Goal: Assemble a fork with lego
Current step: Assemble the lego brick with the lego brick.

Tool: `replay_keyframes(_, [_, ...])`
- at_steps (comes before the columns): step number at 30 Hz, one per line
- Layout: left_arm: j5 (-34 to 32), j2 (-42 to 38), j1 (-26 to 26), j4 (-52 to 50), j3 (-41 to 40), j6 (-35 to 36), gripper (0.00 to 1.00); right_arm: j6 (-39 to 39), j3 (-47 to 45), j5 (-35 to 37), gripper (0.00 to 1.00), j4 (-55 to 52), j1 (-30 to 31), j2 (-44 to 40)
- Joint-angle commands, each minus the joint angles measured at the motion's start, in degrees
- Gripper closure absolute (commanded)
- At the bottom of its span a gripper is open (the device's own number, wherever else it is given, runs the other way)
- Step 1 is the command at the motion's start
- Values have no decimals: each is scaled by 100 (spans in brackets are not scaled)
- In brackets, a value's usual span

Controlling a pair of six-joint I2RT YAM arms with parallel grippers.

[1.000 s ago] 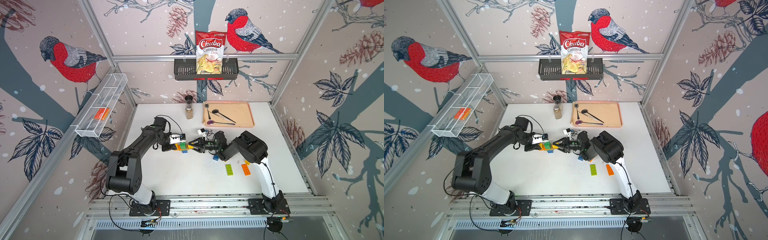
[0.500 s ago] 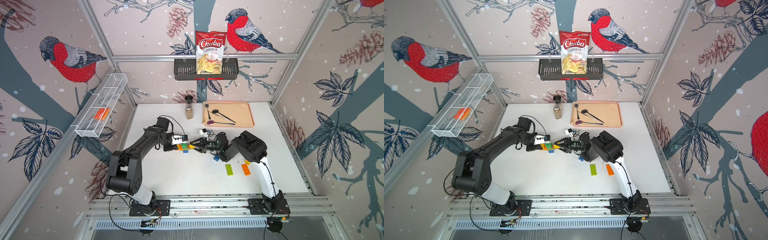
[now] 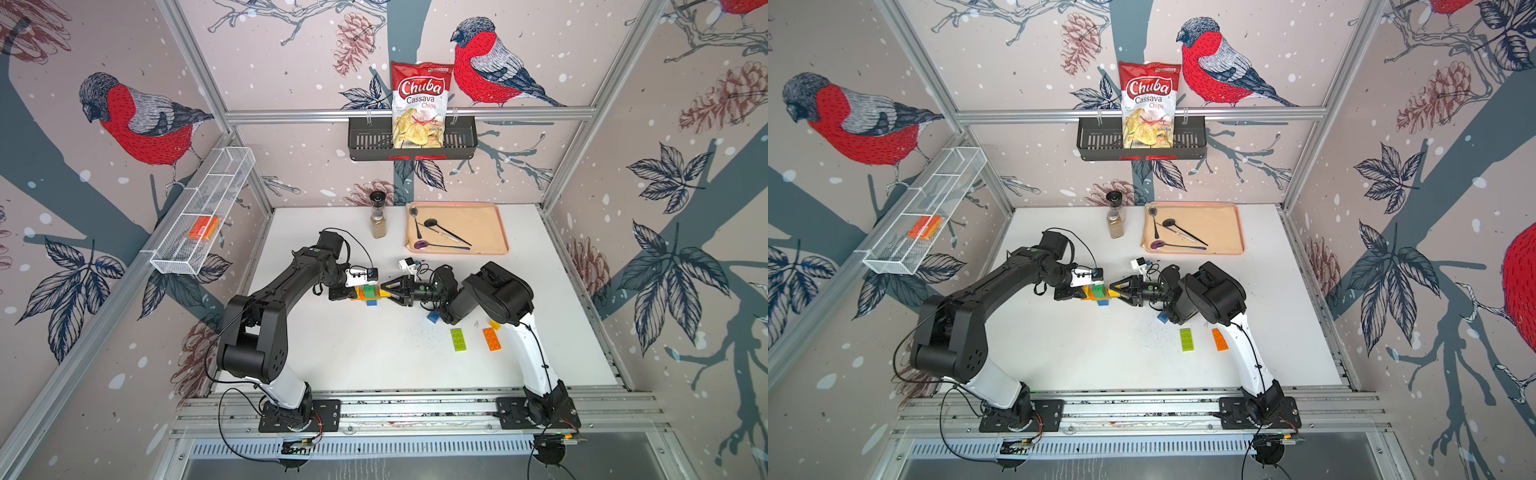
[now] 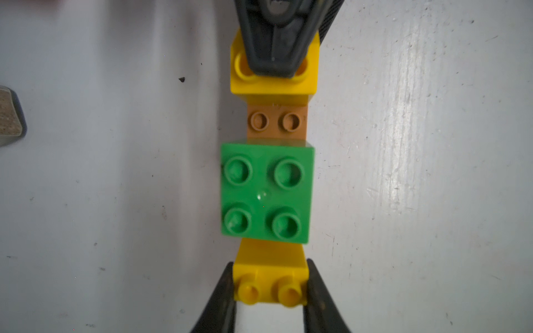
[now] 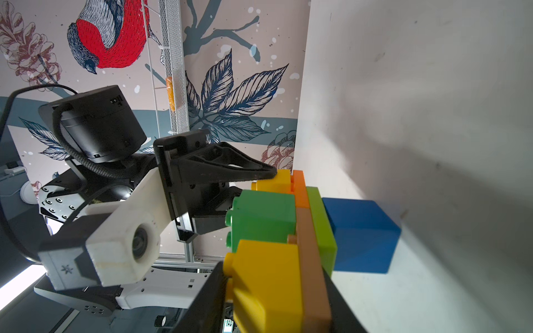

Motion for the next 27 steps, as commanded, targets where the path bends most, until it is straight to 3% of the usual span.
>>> replay_keyframes(1, [-297, 57, -40, -308, 35, -108, 82, -19, -14, -149, 55, -540, -5, 59])
replay_keyframes(27, [-152, -11, -91, -187, 234, -396, 63, -154, -13, -125, 41, -692, -92, -376])
